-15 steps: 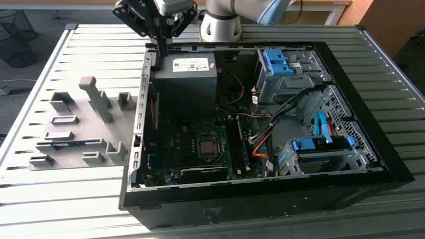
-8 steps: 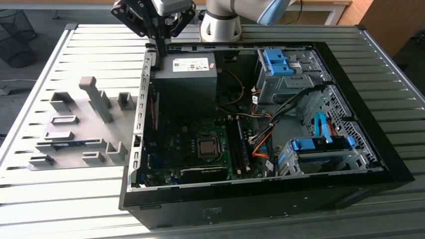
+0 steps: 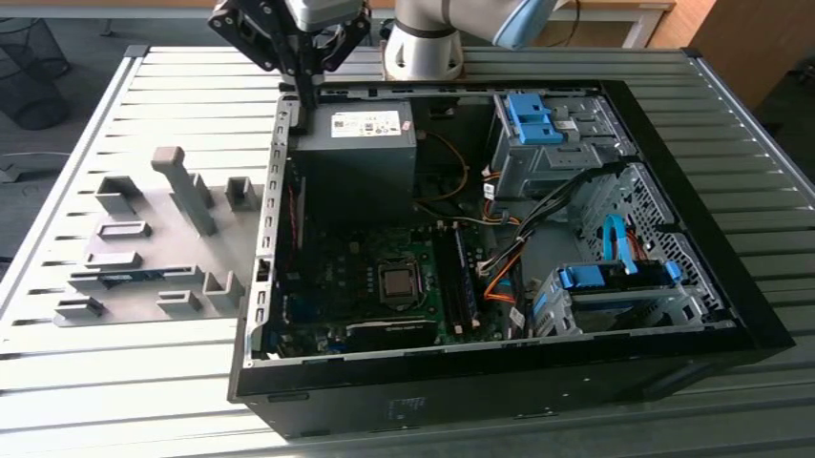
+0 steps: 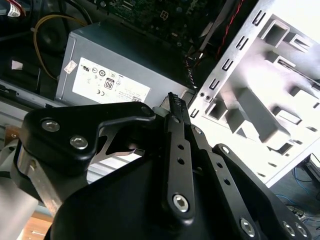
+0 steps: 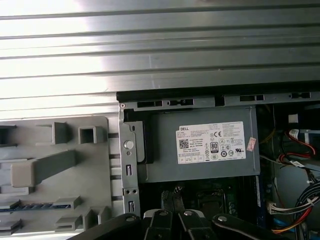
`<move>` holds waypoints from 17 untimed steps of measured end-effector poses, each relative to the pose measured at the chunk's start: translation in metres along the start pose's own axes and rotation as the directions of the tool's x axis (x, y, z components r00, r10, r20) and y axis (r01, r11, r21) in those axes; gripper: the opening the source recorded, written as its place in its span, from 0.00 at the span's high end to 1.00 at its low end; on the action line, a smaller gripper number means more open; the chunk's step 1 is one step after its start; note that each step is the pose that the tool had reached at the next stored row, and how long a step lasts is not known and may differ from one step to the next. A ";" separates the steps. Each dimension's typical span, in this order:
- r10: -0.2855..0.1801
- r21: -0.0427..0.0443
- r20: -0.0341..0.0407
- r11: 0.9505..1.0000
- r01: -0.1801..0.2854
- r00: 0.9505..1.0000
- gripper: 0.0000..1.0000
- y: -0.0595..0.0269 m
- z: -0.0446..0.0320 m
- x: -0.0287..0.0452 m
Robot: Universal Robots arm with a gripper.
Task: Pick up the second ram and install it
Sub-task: 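Reach for the second ram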
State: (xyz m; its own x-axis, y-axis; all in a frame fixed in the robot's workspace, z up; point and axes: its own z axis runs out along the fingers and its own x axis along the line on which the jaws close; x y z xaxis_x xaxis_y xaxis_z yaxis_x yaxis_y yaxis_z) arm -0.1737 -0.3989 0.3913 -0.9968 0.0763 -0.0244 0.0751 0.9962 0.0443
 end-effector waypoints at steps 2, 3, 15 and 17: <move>0.000 0.000 0.000 1.000 0.000 1.000 0.89 -0.0001 0.0001 0.0011; 0.000 0.000 0.000 1.000 0.000 1.000 0.89 -0.0002 0.0001 0.0019; 0.000 0.000 0.000 1.000 0.000 1.000 0.89 -0.0042 0.0000 0.0236; 0.000 0.000 0.000 1.000 0.000 1.000 0.89 -0.0078 0.0000 0.0264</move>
State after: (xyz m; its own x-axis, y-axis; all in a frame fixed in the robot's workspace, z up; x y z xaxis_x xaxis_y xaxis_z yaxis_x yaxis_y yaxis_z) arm -0.2006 -0.4047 0.3904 -0.9968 0.0761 -0.0244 0.0750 0.9962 0.0443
